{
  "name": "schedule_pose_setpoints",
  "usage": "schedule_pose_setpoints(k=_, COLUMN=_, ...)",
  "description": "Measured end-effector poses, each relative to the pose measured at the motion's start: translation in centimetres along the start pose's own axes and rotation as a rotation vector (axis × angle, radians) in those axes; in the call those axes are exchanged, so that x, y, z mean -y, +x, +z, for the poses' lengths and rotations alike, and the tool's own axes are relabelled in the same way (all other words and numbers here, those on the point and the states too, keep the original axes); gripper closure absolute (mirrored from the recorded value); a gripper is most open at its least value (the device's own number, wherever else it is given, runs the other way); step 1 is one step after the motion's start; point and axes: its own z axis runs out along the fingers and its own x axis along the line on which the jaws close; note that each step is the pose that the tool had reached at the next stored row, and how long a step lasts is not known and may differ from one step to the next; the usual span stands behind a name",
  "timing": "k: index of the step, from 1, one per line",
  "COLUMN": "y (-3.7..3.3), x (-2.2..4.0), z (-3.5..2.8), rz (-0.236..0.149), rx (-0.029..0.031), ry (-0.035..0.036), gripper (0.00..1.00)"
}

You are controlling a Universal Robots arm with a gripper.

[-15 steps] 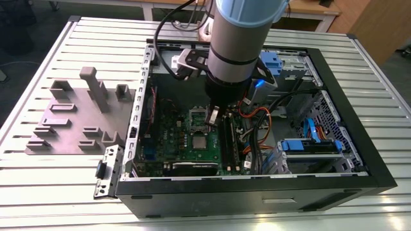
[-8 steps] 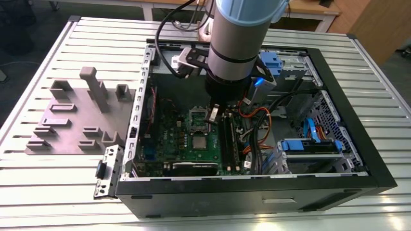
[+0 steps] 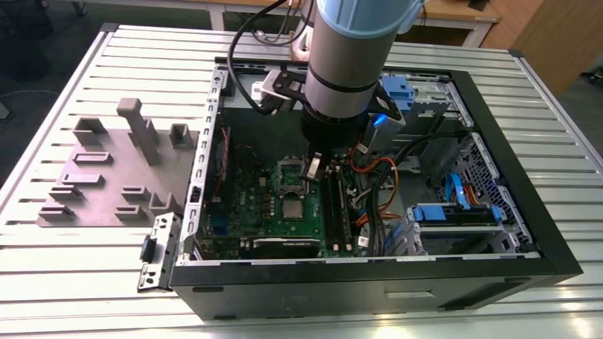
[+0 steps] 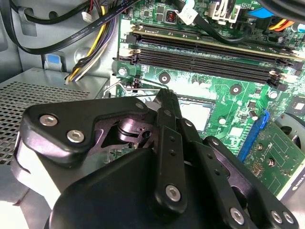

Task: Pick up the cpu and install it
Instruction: 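Close the cpu cover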

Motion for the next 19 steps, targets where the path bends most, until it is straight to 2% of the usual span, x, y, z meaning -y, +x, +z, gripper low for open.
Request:
schedule_pose_setpoints(k=3, y=0.00, x=0.00, z=0.02, rz=0.000, rx=0.0001, ry=0.0000, gripper=0.89)
schedule_pose_setpoints(k=6, y=-0.05, x=-0.01, z=0.19, rz=-0.002, rx=0.0184, ry=-0.0076, gripper=0.89)
schedule_pose_setpoints(k=7, y=-0.06, x=-0.02, z=0.24, rz=-0.002, rx=0.0212, ry=-0.0086, gripper=0.89)
schedule_pose_setpoints(k=10, y=-0.06, x=-0.02, z=0.30, rz=-0.004, rx=0.0210, ry=-0.0089, gripper=0.89)
schedule_pose_setpoints(k=14, y=-0.05, x=-0.01, z=0.37, rz=-0.046, rx=0.0199, ry=-0.0098, gripper=0.89)
schedule_pose_setpoints(k=19, y=-0.05, x=-0.01, z=0.39, rz=-0.047, rx=0.0203, ry=-0.0091, gripper=0.89)
